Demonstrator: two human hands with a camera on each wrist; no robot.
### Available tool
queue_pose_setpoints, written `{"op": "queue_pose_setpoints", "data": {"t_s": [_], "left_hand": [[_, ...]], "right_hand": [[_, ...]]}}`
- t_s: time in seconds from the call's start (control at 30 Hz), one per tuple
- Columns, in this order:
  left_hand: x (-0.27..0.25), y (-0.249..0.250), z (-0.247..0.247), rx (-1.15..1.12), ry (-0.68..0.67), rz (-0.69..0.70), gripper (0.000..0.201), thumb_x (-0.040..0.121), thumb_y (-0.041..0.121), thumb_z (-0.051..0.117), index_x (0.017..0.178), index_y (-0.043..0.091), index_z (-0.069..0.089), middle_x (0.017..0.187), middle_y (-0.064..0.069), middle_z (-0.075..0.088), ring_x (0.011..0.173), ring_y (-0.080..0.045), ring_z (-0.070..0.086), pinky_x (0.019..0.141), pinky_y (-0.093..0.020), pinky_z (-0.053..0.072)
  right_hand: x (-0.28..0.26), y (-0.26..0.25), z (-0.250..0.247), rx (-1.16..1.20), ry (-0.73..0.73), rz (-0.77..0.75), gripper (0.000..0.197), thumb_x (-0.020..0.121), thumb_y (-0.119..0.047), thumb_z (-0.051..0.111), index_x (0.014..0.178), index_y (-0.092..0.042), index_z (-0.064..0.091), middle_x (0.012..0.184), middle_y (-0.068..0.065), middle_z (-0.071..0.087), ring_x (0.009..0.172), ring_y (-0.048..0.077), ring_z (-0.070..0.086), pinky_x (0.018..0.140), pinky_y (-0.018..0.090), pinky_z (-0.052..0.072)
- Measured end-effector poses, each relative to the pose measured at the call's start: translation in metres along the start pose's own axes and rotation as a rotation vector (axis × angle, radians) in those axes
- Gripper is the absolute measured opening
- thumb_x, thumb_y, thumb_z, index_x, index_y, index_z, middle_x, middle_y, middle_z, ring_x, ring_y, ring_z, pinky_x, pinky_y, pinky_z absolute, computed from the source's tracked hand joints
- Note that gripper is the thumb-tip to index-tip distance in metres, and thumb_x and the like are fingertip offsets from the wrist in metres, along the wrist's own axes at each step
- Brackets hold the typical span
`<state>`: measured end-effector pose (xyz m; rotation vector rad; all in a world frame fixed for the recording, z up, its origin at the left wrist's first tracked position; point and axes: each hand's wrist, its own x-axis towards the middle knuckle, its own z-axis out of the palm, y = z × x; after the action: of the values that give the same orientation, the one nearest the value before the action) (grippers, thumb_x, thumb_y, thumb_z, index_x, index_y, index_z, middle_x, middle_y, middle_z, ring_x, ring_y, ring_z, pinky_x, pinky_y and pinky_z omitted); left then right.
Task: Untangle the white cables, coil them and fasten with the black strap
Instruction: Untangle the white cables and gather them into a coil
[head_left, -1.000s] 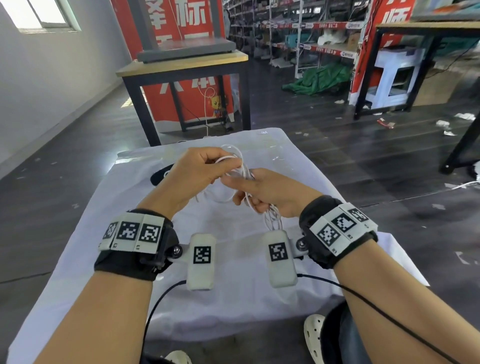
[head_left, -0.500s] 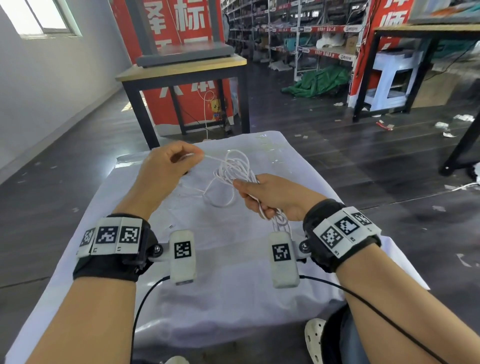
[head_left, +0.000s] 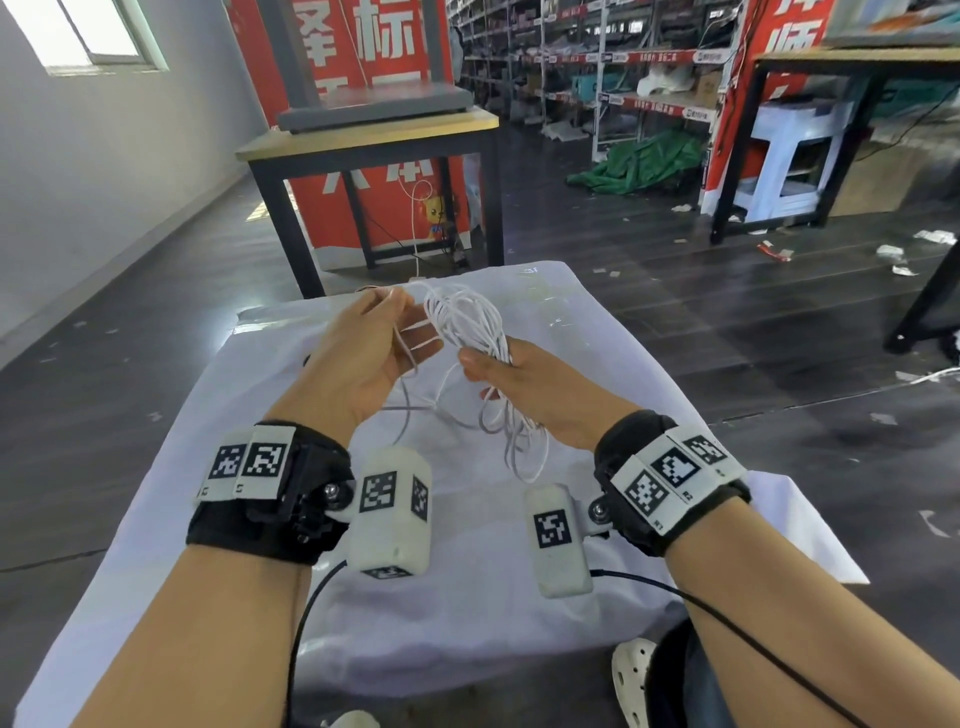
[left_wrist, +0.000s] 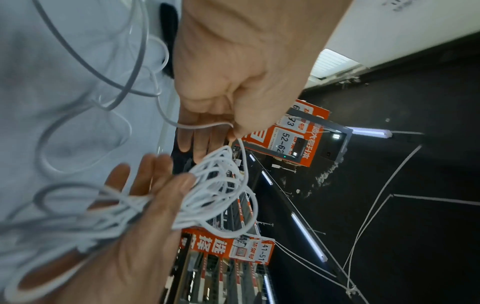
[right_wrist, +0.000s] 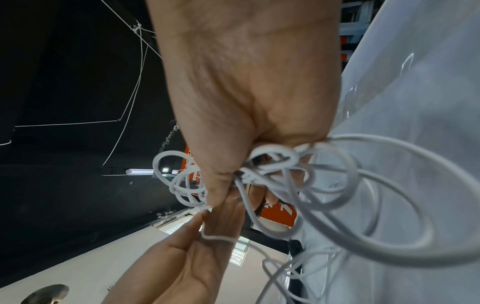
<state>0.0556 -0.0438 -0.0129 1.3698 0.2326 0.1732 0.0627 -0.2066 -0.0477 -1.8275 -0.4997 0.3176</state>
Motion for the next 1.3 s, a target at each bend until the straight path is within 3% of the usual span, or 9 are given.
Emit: {"op": "queue_pose_setpoints", "data": {"t_s": [0.17, 0.3, 0.4, 0.63, 0.77, 0.9, 1.03, 1.17, 1.3], "left_hand": [[-0.003, -0.002, 0.011, -0.252, -0.060, -0.082, 0.025, 0.102, 0.011, 0.039, 0.096, 0.000, 0.061, 0.077, -0.011, 0.072, 0.065, -0.018, 0.070, 0.062, -0.031, 0.060], [0.001, -0.003, 0.010, -0.396, -0.109, -0.136, 0.025, 0.099, 0.008, 0.044, 0.111, -0.007, 0.059, 0.103, -0.020, 0.069, 0.086, -0.023, 0.069, 0.080, -0.035, 0.059], [0.001, -0.003, 0.008, -0.370, -0.116, -0.089, 0.024, 0.100, 0.010, 0.043, 0.109, -0.003, 0.061, 0.095, -0.016, 0.072, 0.081, -0.020, 0.070, 0.078, -0.032, 0.059], [-0.002, -0.003, 0.002, 0.170, -0.123, 0.045, 0.014, 0.097, 0.015, 0.053, 0.108, 0.013, 0.062, 0.106, -0.002, 0.071, 0.097, -0.016, 0.068, 0.088, -0.030, 0.054], [-0.005, -0.011, -0.002, 0.631, -0.325, 0.002, 0.018, 0.095, 0.026, 0.057, 0.111, 0.019, 0.063, 0.111, 0.004, 0.069, 0.098, -0.010, 0.068, 0.093, -0.027, 0.052], [-0.012, -0.015, 0.007, 0.711, -0.406, -0.037, 0.023, 0.091, 0.035, 0.061, 0.106, 0.020, 0.067, 0.103, 0.002, 0.072, 0.071, -0.005, 0.068, 0.078, -0.023, 0.055], [-0.017, -0.014, 0.013, 0.721, -0.402, -0.037, 0.029, 0.092, 0.048, 0.052, 0.104, 0.026, 0.066, 0.090, 0.011, 0.073, 0.049, -0.006, 0.048, 0.057, -0.015, 0.046], [-0.017, -0.016, 0.014, 0.860, -0.448, 0.088, 0.023, 0.093, 0.042, 0.055, 0.115, 0.036, 0.058, 0.088, 0.010, 0.072, 0.047, -0.004, 0.050, 0.057, -0.010, 0.045], [-0.014, -0.018, 0.013, 0.906, -0.425, 0.155, 0.015, 0.094, 0.025, 0.056, 0.104, 0.028, 0.067, 0.088, 0.010, 0.071, 0.063, -0.004, 0.065, 0.052, -0.006, 0.040]], "right_hand": [[0.003, 0.000, 0.005, 0.077, -0.019, -0.081, 0.027, 0.101, -0.029, 0.043, 0.122, -0.018, 0.055, 0.113, 0.001, 0.064, 0.088, -0.005, 0.059, 0.074, 0.003, 0.044], [0.001, -0.002, 0.007, 0.126, -0.064, -0.103, 0.025, 0.102, -0.027, 0.042, 0.119, -0.015, 0.054, 0.092, -0.003, 0.069, 0.086, 0.000, 0.067, 0.075, 0.002, 0.045], [0.002, -0.003, 0.009, 0.088, -0.044, -0.107, 0.023, 0.101, -0.023, 0.044, 0.119, -0.010, 0.051, 0.089, 0.001, 0.062, 0.077, 0.000, 0.064, 0.070, 0.004, 0.045], [0.008, 0.002, -0.002, 0.358, 0.145, -0.070, 0.008, 0.099, -0.016, 0.048, 0.094, -0.018, 0.053, 0.074, -0.001, 0.054, 0.065, 0.002, 0.065, 0.064, 0.014, 0.050], [0.016, 0.005, -0.012, 0.638, 0.363, -0.052, 0.020, 0.099, -0.014, 0.048, 0.079, -0.012, 0.048, 0.067, 0.001, 0.047, 0.063, 0.011, 0.067, 0.061, 0.021, 0.052], [0.018, 0.007, -0.015, 0.776, 0.416, -0.072, 0.016, 0.098, -0.011, 0.050, 0.083, -0.012, 0.049, 0.066, 0.001, 0.047, 0.060, 0.013, 0.065, 0.073, 0.034, 0.054], [0.018, 0.007, -0.016, 0.772, 0.424, -0.069, 0.016, 0.098, -0.014, 0.050, 0.084, -0.009, 0.049, 0.071, 0.006, 0.053, 0.067, 0.015, 0.068, 0.066, 0.033, 0.056], [0.017, 0.004, -0.017, 0.806, 0.409, -0.075, 0.018, 0.099, -0.014, 0.050, 0.080, -0.012, 0.049, 0.053, -0.006, 0.055, 0.065, 0.015, 0.069, 0.067, 0.036, 0.054], [0.015, 0.001, -0.016, 0.905, 0.405, -0.073, 0.019, 0.098, -0.011, 0.049, 0.080, -0.009, 0.049, 0.050, -0.002, 0.051, 0.053, 0.014, 0.064, 0.084, 0.050, 0.053]]}}
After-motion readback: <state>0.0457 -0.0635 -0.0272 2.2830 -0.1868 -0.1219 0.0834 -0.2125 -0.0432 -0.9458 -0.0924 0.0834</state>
